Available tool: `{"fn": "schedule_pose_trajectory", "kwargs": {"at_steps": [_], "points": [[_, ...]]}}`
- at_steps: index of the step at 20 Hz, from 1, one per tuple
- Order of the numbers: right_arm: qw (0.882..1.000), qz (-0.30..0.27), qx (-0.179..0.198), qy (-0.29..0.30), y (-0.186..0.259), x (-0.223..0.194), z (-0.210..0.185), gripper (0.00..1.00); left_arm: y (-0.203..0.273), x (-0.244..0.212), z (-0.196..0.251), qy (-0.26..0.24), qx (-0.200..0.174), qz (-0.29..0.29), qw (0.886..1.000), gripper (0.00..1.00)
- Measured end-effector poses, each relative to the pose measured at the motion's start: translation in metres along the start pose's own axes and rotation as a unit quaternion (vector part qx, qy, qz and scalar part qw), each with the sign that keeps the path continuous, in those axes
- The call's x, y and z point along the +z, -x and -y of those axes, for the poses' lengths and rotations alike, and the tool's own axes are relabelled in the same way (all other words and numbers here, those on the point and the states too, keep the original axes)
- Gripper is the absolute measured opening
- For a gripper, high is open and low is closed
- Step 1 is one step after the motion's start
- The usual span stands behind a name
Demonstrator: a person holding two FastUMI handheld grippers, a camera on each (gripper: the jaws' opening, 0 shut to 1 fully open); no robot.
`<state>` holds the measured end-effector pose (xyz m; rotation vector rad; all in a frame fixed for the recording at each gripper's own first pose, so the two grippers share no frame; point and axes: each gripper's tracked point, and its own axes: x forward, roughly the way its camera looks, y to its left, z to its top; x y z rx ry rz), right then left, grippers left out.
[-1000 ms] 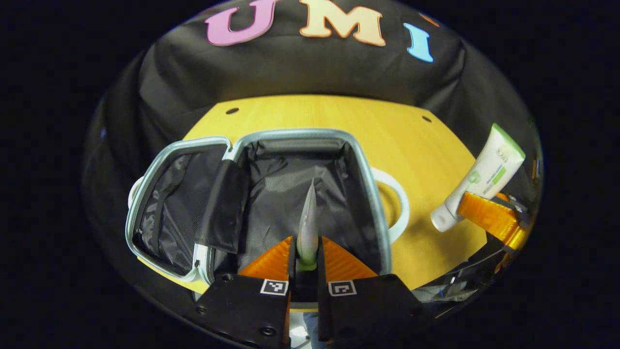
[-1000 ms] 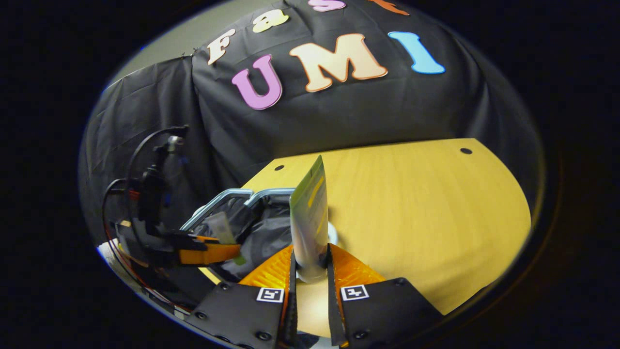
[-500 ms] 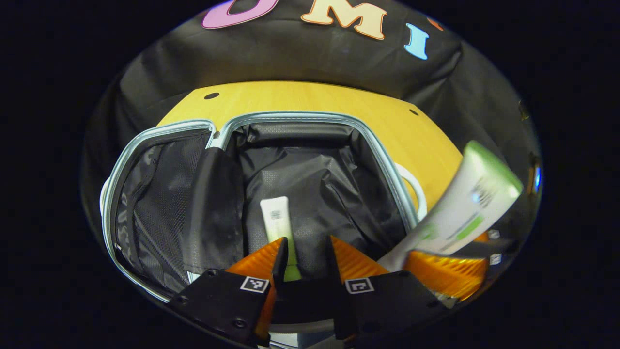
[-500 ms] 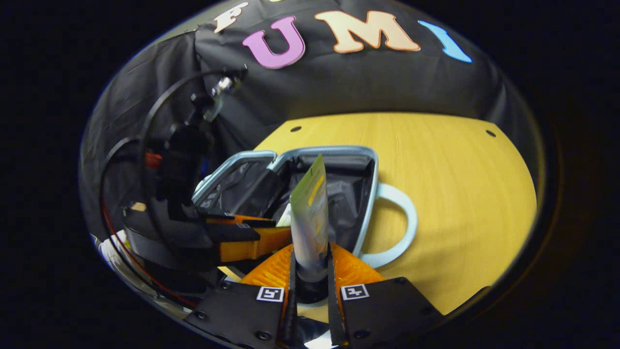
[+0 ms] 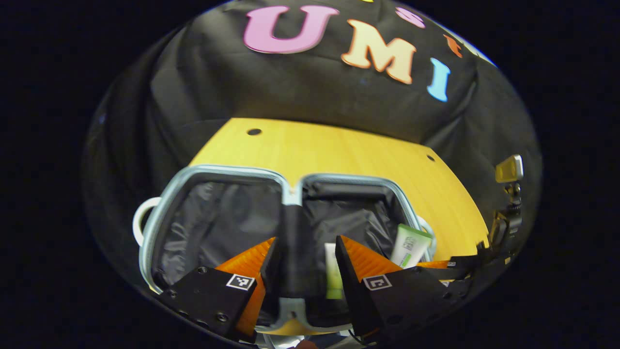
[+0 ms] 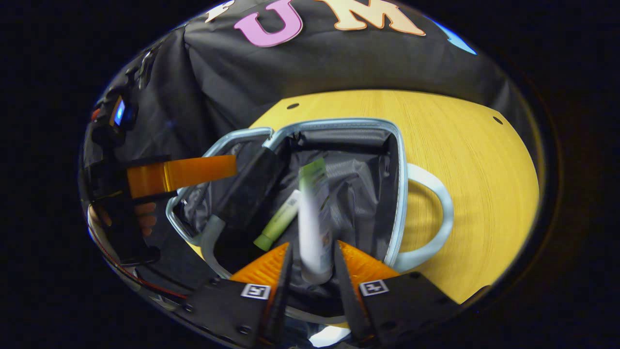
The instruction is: First open the suitcase, pack the skin care products into it, and then close the suitcase.
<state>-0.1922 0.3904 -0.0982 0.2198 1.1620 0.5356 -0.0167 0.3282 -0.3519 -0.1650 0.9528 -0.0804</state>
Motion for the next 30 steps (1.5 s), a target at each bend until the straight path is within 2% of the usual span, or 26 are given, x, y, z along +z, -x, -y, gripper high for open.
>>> {"fn": "schedule_pose_trajectory", "kwargs": {"at_steps": [3, 4, 6, 7, 9, 12, 16, 19, 22, 24, 26, 28, 30], "points": [[0.999, 0.043, -0.009, 0.015, 0.014, 0.025, 0.004, 0.95, 0.012, 0.019, -0.070, 0.026, 0.057, 0.023, 0.998, 0.67], [0.998, 0.056, -0.010, 0.015, 0.018, 0.032, 0.006, 0.98, 0.015, 0.024, -0.094, 0.033, 0.075, 0.029, 0.996, 0.67], [0.997, 0.081, -0.001, 0.012, 0.031, 0.049, 0.006, 0.98, 0.023, 0.033, -0.140, 0.045, 0.104, 0.041, 0.993, 0.67], [0.995, 0.096, -0.008, 0.013, 0.042, 0.059, 0.013, 0.98, 0.028, 0.031, -0.166, 0.052, 0.124, 0.035, 0.990, 0.67], [0.990, 0.136, -0.032, 0.006, 0.067, 0.087, 0.032, 0.98, 0.030, 0.030, -0.212, 0.069, 0.153, 0.027, 0.986, 0.67], [0.981, 0.184, -0.067, -0.007, 0.102, 0.115, 0.062, 0.98, 0.021, 0.013, -0.256, 0.084, 0.172, -0.004, 0.982, 0.68], [0.965, 0.228, -0.125, -0.030, 0.150, 0.134, 0.111, 0.98, -0.006, -0.025, -0.289, 0.091, 0.185, -0.070, 0.976, 0.67], [0.950, 0.261, -0.163, -0.052, 0.185, 0.140, 0.136, 0.98, -0.024, -0.042, -0.301, 0.124, 0.181, -0.099, 0.971, 0.67], [0.942, 0.271, -0.186, -0.066, 0.202, 0.132, 0.150, 0.98, -0.034, -0.055, -0.310, 0.139, 0.178, -0.135, 0.965, 0.67], [0.938, 0.274, -0.202, -0.071, 0.209, 0.128, 0.160, 0.98, -0.038, -0.054, -0.310, 0.161, 0.160, -0.141, 0.964, 0.60], [0.934, 0.280, -0.210, -0.072, 0.215, 0.127, 0.162, 0.98, -0.042, -0.048, -0.305, 0.177, 0.161, -0.135, 0.961, 0.34], [0.931, 0.289, -0.216, -0.066, 0.220, 0.128, 0.165, 0.98, -0.043, -0.054, -0.304, 0.166, 0.175, -0.148, 0.959, 0.13], [0.931, 0.289, -0.214, -0.063, 0.220, 0.130, 0.166, 0.98, -0.037, -0.043, -0.302, 0.144, 0.191, -0.136, 0.961, 0.10]]}}
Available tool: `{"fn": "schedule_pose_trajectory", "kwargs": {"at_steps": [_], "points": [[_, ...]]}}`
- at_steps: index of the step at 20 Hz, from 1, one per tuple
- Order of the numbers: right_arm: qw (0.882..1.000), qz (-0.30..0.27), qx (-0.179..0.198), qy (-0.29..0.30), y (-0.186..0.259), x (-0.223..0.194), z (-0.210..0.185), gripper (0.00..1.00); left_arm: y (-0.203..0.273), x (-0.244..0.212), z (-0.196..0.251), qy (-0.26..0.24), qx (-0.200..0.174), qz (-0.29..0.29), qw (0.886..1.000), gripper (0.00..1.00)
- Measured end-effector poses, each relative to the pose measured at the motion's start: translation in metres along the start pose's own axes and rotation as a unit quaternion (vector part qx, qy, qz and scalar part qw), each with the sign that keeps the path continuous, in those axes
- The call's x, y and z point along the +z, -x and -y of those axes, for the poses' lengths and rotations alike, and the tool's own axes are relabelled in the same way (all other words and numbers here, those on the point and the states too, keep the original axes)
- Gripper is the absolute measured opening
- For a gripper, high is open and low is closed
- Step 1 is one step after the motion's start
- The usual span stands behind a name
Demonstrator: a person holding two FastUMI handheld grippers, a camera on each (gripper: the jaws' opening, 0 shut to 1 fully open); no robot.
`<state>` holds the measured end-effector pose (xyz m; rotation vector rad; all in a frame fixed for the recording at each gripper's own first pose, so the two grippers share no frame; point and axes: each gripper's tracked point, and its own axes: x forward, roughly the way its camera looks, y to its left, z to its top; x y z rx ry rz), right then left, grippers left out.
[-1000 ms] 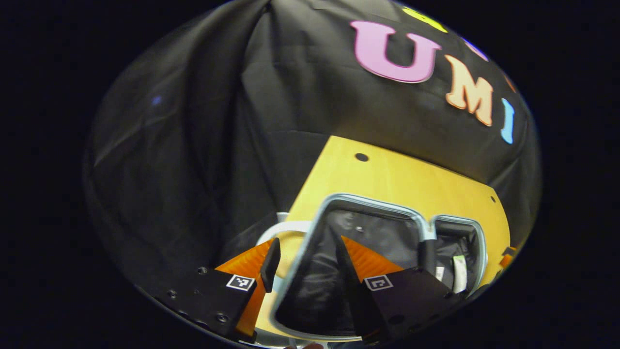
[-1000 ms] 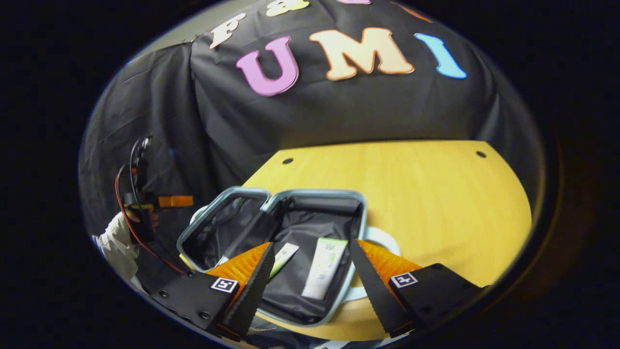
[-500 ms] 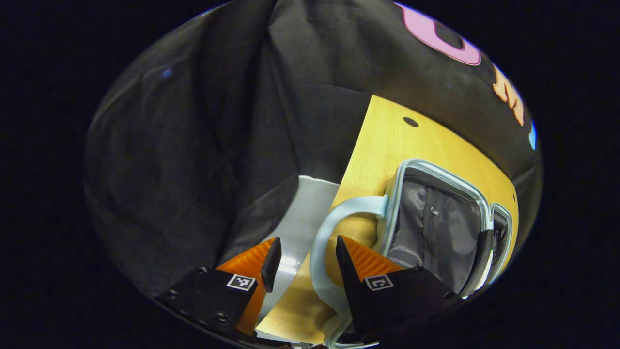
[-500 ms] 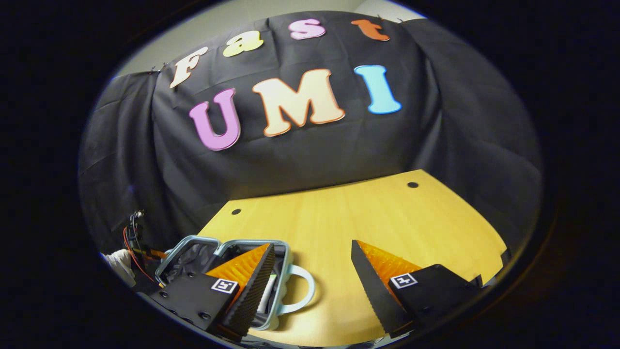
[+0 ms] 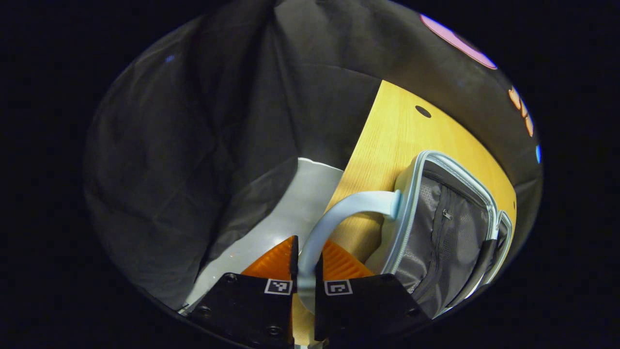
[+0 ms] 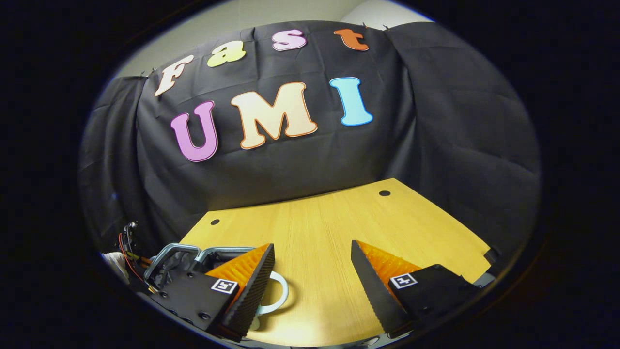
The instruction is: First open the suitcase, pack the skin care products into it, and then close the suitcase.
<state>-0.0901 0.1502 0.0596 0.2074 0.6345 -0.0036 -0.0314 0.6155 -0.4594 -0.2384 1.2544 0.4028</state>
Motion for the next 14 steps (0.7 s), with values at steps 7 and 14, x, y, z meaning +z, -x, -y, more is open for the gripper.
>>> {"fn": "schedule_pose_trajectory", "kwargs": {"at_steps": [7, 14], "points": [[0.999, 0.035, 0.033, 0.010, -0.002, 0.027, 0.006, 0.98, 0.085, 0.048, 0.016, -0.021, 0.011, 0.094, 0.995, 0.04], [0.994, 0.039, 0.099, 0.034, -0.014, 0.052, 0.019, 0.98, 0.223, 0.105, 0.074, -0.050, -0.009, 0.194, 0.980, 0.04]]}}
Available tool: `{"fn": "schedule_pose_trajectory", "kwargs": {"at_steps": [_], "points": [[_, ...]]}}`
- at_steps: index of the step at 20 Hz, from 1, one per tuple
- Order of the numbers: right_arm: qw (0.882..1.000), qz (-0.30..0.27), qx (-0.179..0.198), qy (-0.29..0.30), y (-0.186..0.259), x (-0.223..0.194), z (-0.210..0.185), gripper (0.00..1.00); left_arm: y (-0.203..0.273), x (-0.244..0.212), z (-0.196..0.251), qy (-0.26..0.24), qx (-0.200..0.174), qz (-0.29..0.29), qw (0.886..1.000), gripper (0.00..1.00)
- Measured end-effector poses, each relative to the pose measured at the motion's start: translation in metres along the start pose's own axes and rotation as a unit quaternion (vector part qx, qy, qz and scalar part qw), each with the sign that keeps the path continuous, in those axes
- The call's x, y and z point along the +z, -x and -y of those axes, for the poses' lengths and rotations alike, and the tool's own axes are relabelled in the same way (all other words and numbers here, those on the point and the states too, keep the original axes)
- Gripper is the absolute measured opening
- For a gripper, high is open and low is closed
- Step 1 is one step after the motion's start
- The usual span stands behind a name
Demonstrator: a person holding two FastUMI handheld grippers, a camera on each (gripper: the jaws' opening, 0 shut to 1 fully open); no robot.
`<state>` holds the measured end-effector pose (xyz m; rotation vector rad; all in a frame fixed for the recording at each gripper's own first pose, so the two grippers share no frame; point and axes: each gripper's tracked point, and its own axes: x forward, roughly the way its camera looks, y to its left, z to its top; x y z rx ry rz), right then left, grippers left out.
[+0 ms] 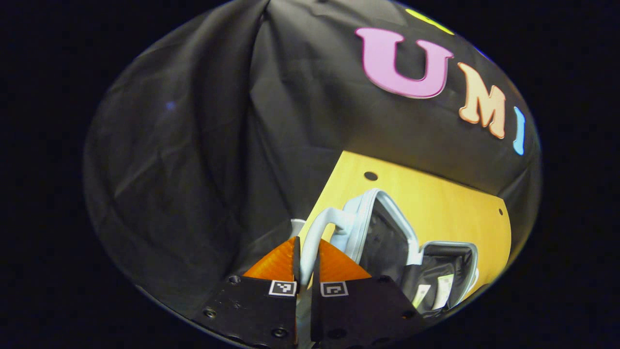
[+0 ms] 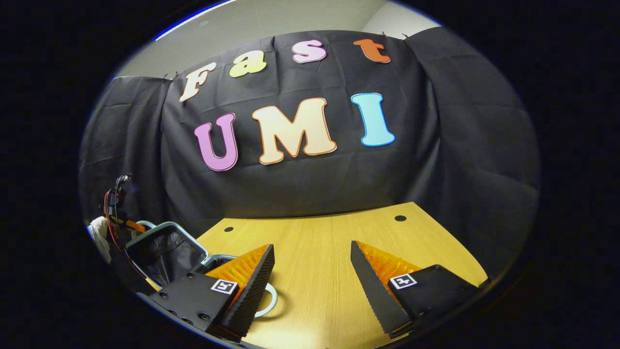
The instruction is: First open the suitcase, pack the skin care products into it, and then close the suitcase.
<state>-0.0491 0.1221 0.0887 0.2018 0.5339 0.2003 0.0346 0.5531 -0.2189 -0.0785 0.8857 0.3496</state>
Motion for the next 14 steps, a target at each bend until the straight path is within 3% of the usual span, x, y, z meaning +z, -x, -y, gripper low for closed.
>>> {"fn": "schedule_pose_trajectory", "kwargs": {"at_steps": [6, 14], "points": [[0.999, 0.008, 0.037, -0.011, 0.006, 0.013, 0.023, 0.98, 0.063, 0.025, 0.079, -0.035, -0.023, 0.039, 0.998, 0.04], [0.998, -0.001, 0.052, -0.029, 0.015, 0.019, 0.070, 0.98, 0.106, 0.007, 0.224, -0.087, -0.108, 0.071, 0.988, 0.02]]}}
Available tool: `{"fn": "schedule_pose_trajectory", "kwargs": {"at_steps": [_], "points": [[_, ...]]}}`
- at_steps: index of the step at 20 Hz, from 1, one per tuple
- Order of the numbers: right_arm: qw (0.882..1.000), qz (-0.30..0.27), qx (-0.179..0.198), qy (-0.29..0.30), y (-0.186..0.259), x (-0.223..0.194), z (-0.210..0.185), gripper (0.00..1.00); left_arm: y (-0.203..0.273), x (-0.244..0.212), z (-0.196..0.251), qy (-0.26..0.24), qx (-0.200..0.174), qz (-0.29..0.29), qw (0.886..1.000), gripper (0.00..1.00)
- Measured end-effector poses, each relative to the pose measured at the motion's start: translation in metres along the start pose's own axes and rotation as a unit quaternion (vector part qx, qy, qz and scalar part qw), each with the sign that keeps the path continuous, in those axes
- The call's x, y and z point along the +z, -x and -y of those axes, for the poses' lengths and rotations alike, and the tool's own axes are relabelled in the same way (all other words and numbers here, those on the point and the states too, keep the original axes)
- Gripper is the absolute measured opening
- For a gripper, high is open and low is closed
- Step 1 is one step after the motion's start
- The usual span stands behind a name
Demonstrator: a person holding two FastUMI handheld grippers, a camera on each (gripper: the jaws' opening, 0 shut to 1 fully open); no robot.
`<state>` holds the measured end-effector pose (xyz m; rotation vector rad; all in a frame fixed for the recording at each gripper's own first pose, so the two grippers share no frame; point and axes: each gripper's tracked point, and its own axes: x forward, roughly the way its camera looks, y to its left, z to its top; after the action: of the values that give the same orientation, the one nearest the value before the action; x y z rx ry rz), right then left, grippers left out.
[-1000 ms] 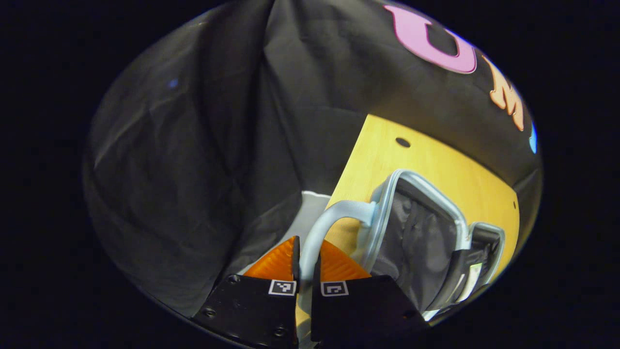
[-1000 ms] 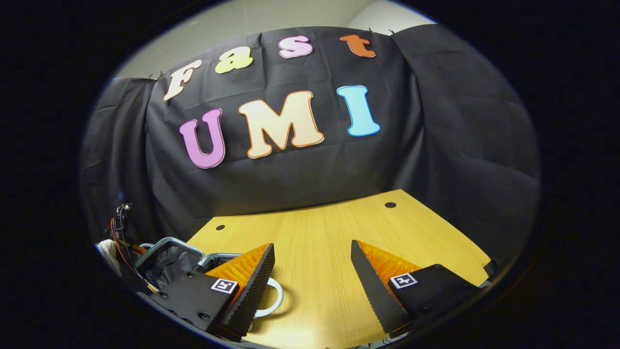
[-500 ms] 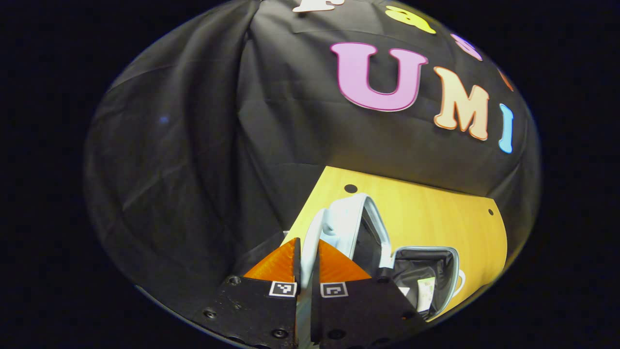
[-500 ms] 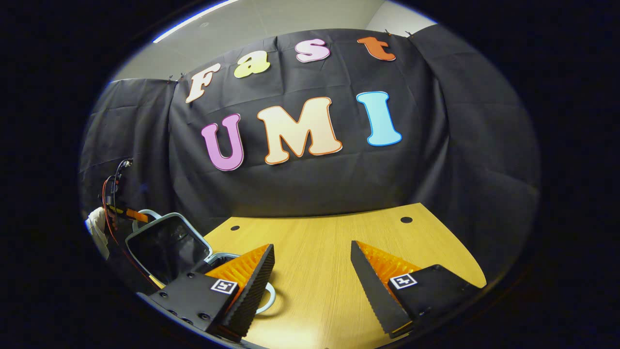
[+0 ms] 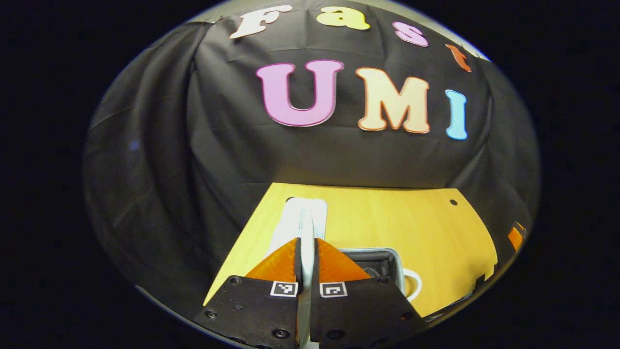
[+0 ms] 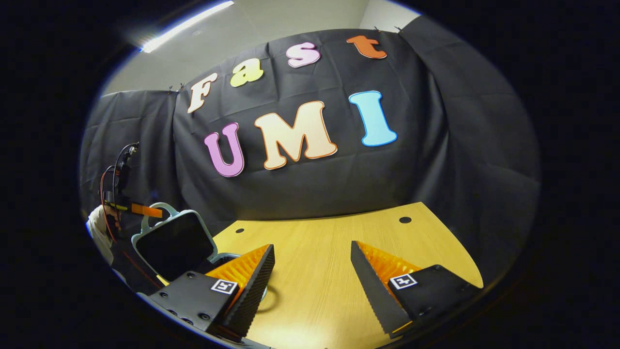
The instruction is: First open the suitcase, pack the skin care products into it, and then close the suitcase.
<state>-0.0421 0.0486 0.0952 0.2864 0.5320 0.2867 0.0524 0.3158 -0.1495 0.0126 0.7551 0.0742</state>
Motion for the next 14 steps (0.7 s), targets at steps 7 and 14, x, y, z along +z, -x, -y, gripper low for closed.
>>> {"fn": "schedule_pose_trajectory", "kwargs": {"at_steps": [7, 14], "points": [[0.999, -0.014, 0.021, 0.022, 0.016, -0.001, 0.028, 0.98, -0.005, -0.028, 0.098, -0.004, -0.053, -0.007, 0.999, 0.02], [0.999, -0.014, 0.027, 0.024, 0.032, -0.002, 0.045, 0.98, -0.019, -0.068, 0.164, 0.003, -0.087, -0.023, 0.996, 0.02]]}}
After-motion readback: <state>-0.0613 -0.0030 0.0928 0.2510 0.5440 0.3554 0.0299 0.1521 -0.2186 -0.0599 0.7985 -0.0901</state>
